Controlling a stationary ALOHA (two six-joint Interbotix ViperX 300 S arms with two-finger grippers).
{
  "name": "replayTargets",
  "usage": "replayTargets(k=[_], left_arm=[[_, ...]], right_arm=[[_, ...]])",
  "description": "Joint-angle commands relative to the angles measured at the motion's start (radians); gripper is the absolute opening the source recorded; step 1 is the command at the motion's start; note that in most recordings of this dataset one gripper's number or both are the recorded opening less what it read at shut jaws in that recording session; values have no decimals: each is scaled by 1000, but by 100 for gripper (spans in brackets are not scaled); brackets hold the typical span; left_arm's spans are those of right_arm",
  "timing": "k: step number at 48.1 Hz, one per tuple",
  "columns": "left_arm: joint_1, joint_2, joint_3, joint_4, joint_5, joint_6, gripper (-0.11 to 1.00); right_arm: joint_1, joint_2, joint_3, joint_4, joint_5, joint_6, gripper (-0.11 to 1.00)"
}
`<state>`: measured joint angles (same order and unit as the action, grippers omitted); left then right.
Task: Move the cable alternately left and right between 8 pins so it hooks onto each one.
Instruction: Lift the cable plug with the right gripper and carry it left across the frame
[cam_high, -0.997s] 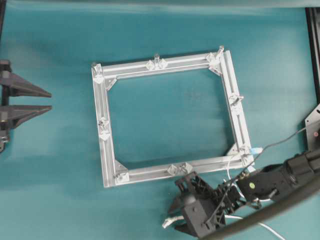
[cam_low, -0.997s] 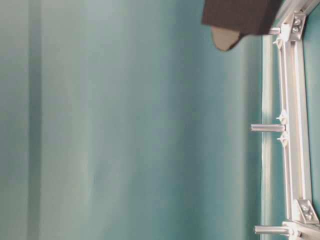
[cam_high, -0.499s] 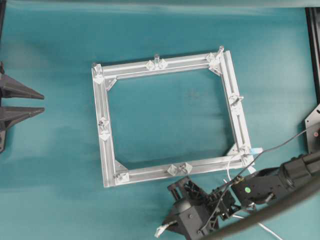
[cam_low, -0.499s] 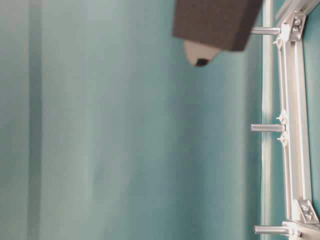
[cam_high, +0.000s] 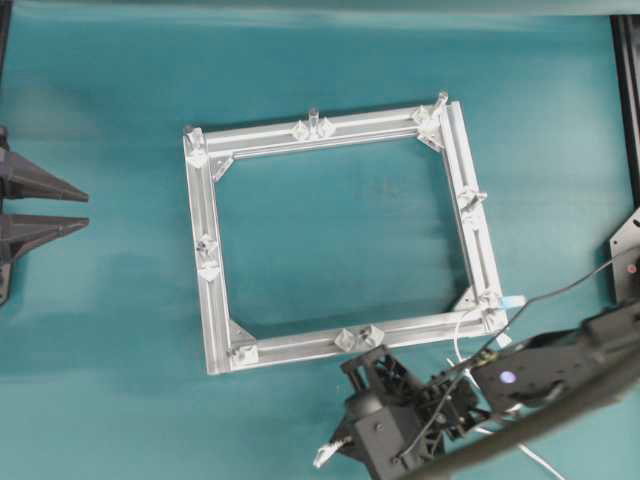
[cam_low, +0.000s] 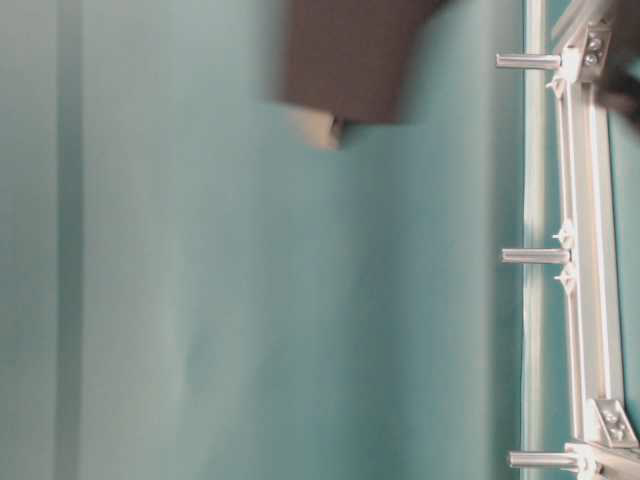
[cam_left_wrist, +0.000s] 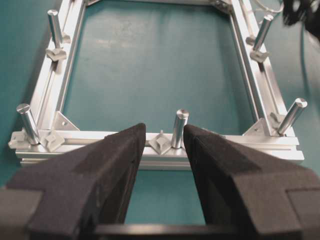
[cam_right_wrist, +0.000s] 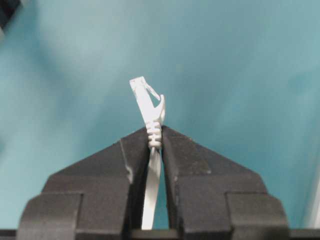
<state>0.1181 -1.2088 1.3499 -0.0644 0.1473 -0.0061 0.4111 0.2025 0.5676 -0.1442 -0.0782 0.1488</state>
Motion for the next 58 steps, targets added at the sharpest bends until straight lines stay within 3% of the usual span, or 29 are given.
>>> replayTargets(k=[1,12,20,33,36,41,42,49,53,58], left_arm=[[2,9,-9,2,-8,-6,49],[2,8,-9,2,-9,-5,50],[2,6,-6,2,-9,-3,50],[0,5,3,2,-9,-5,49],[0,3,6,2,-9,-5,50],[0,3,14,2,-11,-5,50],[0,3,15,2,-12,-5,50],[0,3,26,2,-23,-5,50],[0,3,29,2,-34,-6,49],[0,3,28,2,-40,-8,50]], right_arm=[[2,-91,-11,12,5,40,9],[-23,-166,23,17,103,285,9],[-57,-204,40,-23,189,457,9],[-120,-327,51,-118,328,584,9],[-132,-354,52,-166,385,620,9],[-155,-387,52,-296,472,726,9],[-163,-388,54,-341,492,770,9],[-187,-364,71,-531,561,1023,9],[-192,-322,72,-597,572,1181,9],[-190,-261,54,-621,561,1341,9]])
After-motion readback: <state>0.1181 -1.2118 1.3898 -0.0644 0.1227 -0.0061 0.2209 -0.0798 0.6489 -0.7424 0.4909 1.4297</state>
